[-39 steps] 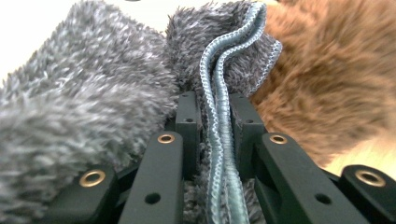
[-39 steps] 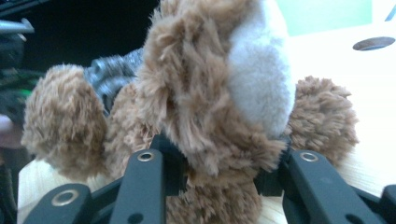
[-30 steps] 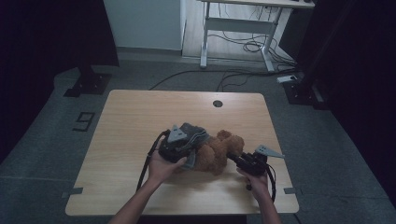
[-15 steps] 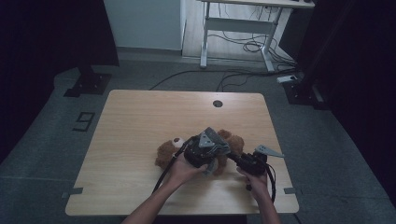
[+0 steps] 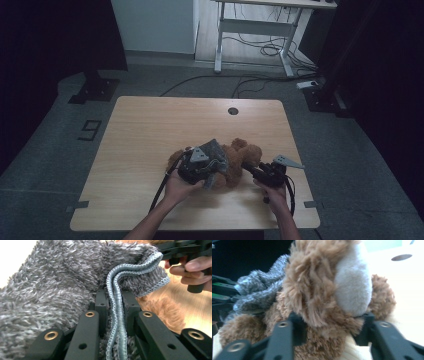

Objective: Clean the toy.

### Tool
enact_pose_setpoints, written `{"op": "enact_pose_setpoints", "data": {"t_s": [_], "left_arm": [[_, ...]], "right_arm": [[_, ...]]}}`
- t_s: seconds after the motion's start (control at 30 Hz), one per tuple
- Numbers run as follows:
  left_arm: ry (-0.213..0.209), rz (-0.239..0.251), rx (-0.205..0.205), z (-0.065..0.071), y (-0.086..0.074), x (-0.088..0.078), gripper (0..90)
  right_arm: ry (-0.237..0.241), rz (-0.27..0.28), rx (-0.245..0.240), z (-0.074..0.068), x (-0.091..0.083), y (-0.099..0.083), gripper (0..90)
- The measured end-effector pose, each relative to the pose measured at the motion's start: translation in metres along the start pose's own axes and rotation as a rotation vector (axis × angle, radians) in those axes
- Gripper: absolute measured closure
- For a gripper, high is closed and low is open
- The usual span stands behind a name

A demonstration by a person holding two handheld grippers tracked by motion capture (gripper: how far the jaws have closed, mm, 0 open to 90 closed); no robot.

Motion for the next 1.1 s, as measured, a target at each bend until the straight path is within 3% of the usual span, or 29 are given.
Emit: {"op": "enact_pose_setpoints", "data": {"t_s": [0.1,0.33,0.43,0.57,0.67,0.77,0.87,0.93,1.0,1.1], "left_arm": [[0.012,-0.002,0.011,0.002,-0.001,0.001,77.9],[0.012,-0.006,0.03,0.004,-0.006,0.006,78.2],[0.027,-0.012,0.068,0.005,-0.01,0.009,78.5],[0.063,-0.003,0.076,-0.007,-0.007,0.013,79.1],[0.089,-0.003,0.07,-0.016,-0.002,0.017,79.1],[0.108,-0.009,0.068,-0.023,0.003,0.019,79.1],[0.074,-0.016,0.027,-0.028,0.009,0.016,78.5],[0.059,-0.012,0.009,-0.026,0.016,0.009,77.9],[0.073,0.006,0.039,-0.016,0.025,0.001,77.2],[0.051,0.029,0.071,0.003,0.04,-0.003,77.0]], "right_arm": [[0.006,0.022,-0.01,-0.002,-0.006,0.006,42.0],[0.009,0.073,-0.005,-0.001,-0.018,0.018,37.2],[0.014,0.074,-0.008,0.0,-0.019,0.018,48.4],[-0.008,0.034,-0.018,0.0,-0.016,0.015,58.2],[-0.022,0.016,-0.047,-0.001,-0.011,0.012,60.1],[-0.023,0.014,-0.031,-0.001,-0.007,0.01,60.7],[-0.028,0.009,-0.029,0.0,-0.005,0.007,61.0],[-0.029,0.013,-0.018,0.001,-0.005,0.007,61.0],[-0.026,0.018,-0.01,0.003,-0.007,0.007,61.0],[-0.019,0.018,-0.003,0.004,-0.007,0.007,61.2]]}}
Point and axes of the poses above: each handheld gripper's, and its own axes: x roughly forward along the jaws, y roughly out of its top, z roughly to its right, the point moved 1 cm from there along x, roughly forward along the jaws, and after that the axes turned 1 degree about -x, right-handed, at the moved point
